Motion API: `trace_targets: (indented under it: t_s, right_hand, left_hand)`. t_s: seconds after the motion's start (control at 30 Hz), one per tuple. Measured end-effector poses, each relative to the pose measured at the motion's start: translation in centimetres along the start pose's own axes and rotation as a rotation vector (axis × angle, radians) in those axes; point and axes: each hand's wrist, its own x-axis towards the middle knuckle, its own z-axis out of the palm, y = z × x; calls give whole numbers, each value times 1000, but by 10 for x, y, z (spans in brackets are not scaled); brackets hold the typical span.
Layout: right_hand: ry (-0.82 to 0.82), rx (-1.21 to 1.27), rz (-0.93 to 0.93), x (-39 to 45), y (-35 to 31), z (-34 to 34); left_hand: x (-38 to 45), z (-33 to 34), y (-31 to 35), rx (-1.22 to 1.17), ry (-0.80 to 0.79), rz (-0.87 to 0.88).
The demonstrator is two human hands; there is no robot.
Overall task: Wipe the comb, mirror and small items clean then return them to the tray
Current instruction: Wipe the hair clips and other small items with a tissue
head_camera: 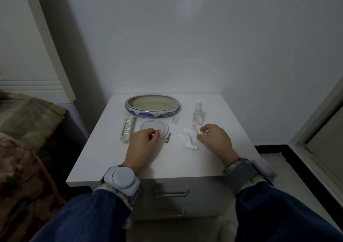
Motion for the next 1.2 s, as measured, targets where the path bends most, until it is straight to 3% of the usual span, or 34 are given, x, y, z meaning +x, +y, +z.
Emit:
trace_targets:
  t_s: [0.27, 0.73, 0.93, 1.2]
  right_hand:
    - [-64, -90, 37, 0, -4, -3]
    - [9, -46, -3, -3, -9, 2]
    - [68, 248, -24, -1, -11, -1]
    - [-27, 978, 87, -5, -27, -10]
  left_hand:
    - [0, 1, 1, -13, -13, -17]
    - [-1, 0, 3, -19, -10, -18]
    - [-1, -1, 4, -44, 3, -31]
    - [-2, -1, 10, -119, -31, -17]
